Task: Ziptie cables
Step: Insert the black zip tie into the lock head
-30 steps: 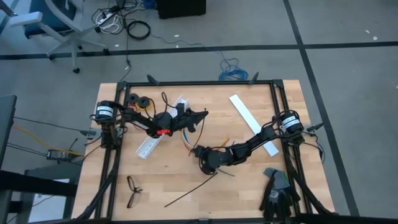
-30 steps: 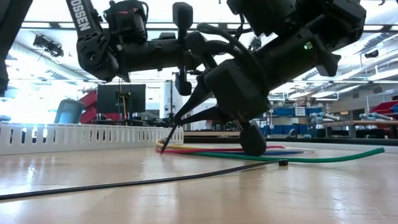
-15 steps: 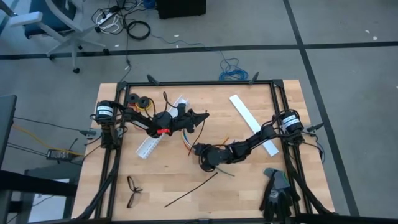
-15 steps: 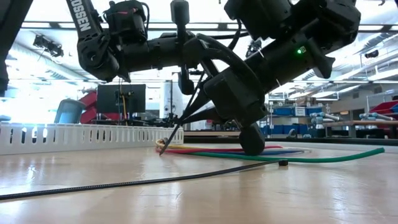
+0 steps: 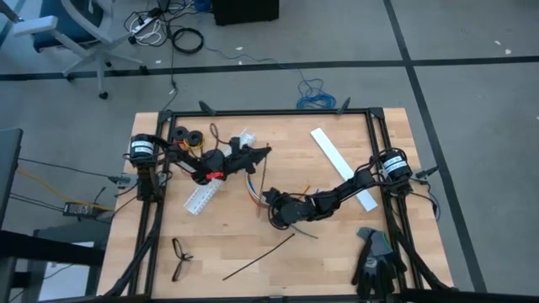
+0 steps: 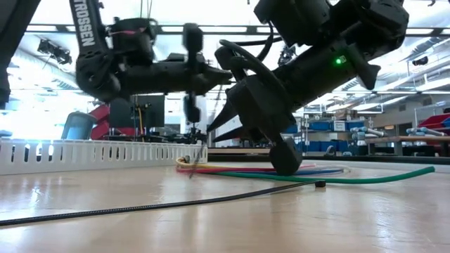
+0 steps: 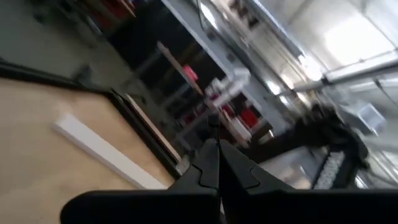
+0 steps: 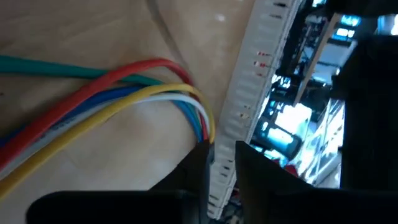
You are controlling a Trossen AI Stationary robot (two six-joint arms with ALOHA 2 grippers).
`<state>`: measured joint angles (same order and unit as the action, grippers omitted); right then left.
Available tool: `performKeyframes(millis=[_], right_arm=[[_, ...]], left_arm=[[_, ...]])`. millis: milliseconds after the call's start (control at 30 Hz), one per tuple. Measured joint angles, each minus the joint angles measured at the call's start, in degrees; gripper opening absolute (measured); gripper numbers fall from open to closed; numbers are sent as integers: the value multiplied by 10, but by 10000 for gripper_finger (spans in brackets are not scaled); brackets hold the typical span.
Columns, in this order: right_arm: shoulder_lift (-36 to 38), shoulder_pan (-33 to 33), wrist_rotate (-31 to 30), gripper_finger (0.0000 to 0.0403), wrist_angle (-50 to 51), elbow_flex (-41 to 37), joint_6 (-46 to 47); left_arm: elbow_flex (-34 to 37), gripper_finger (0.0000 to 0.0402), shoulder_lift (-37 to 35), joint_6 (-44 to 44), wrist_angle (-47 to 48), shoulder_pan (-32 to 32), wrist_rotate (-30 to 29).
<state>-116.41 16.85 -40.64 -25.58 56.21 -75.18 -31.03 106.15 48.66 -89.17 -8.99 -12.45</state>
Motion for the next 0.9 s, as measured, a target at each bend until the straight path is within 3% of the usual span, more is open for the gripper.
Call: performKeyframes(millis=[133,233,367,500,733,900], right_arm=[[0,-4,0,89,9,-1,64],[1,-9,40,95,15,0,63],[1,-20,113,95,14,1,5],[1,-29,129,95,1,0,-24],[0,-23,119,91,-27,0,-61],[-1,-4,34,85,-50,0,-66]], left_arm=[[48,3,-7,16,-6,5,-79],[59,3,-8,40,-8,13,-117],[50,3,-8,54,-9,12,-123],[37,3,-9,56,-8,13,-125],[22,3,-9,56,-8,13,-146],[19,3,-8,60,3,13,-147]])
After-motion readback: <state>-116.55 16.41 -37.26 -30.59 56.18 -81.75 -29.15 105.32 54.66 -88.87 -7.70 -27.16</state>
